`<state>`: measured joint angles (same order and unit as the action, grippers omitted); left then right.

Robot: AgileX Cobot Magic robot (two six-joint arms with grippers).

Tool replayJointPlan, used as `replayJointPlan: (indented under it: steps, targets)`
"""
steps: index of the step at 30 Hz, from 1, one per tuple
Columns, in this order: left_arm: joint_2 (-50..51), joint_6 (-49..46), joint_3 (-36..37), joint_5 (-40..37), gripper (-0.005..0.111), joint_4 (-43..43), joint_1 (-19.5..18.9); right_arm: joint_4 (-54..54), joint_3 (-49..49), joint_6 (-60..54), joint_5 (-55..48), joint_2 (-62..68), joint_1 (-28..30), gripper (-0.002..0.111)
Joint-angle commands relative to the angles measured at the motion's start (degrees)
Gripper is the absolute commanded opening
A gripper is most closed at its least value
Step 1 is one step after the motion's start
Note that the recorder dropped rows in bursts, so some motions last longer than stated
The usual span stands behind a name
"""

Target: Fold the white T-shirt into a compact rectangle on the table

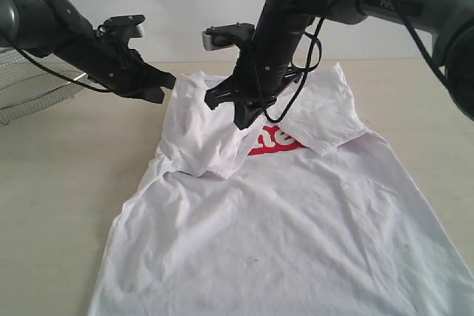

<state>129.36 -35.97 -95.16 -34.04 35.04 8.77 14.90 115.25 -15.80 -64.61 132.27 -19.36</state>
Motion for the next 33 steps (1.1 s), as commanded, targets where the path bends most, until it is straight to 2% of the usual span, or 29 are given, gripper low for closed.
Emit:
replayJointPlan:
  steps: [1, 2, 3, 4, 5, 7, 9, 11, 14, 15, 26, 33]
  targets:
    - [0.04, -0.05, -0.23, 0.0, 0.005, -0.14, 0.4, 0.71, 0.24, 2.97, 5.92, 1.55, 0.44, 0.011]
    - [0.04, -0.05, -0.23, 0.0, 0.005, -0.14, 0.4, 1.09, 0.24, 4.35, 7.06, 1.72, 0.44, 0.017]
    - [0.04, -0.05, -0.23, 0.0, 0.005, -0.14, 0.4, 1.03, 0.24, 8.27, 9.4, 2.78, 0.44, 0.034]
    - [0.04, -0.05, -0.23, 0.1, 0.005, -0.14, 0.4, 1.03, 0.24, 10.22, 10.19, 3.2, 0.44, 0.043]
    - [0.04, -0.05, -0.23, 0.1, 0.005, -0.14, 0.4, 0.75, 0.24, 14.44, 10.94, 4.32, 0.44, 0.057]
    - [0.04, -0.05, -0.23, 0.1, 0.005, -0.14, 0.4, 0.62, 0.24, 17.32, 11.26, 5.94, 0.44, 0.061]
    - [0.04, -0.05, -0.23, 0.1, 0.005, -0.14, 0.4, 1.07, 0.24, 17.83, 11.23, 6.82, 0.44, 0.058]
    - [0.04, -0.05, -0.23, 0.1, 0.005, -0.14, 0.4, 1.04, 0.24, 18.75, 11.23, 6.95, 0.44, 0.041]
    - [0.04, -0.05, -0.23, 0.1, 0.005, -0.14, 0.4, 0.56, 0.24, 18.65, 10.74, 6.7, 0.44, 0.007]
    - [0.04, -0.05, -0.23, 0.1, 0.005, -0.14, 0.4, 0.02, 0.24, 18.65, 10.49, 6.61, 0.44, 0.002]
    - [0.04, -0.05, -0.23, 0.35, 0.005, -0.14, 0.4, -2.83, 0.24, 17.85, 6.48, 2.98, 0.44, 0.0]
    - [0.04, -0.05, -0.23, 1.0, 0.005, -0.02, 0.4, -4.93, 0.24, 18.64, 0.2, 1.76, 0.44, 0.0]
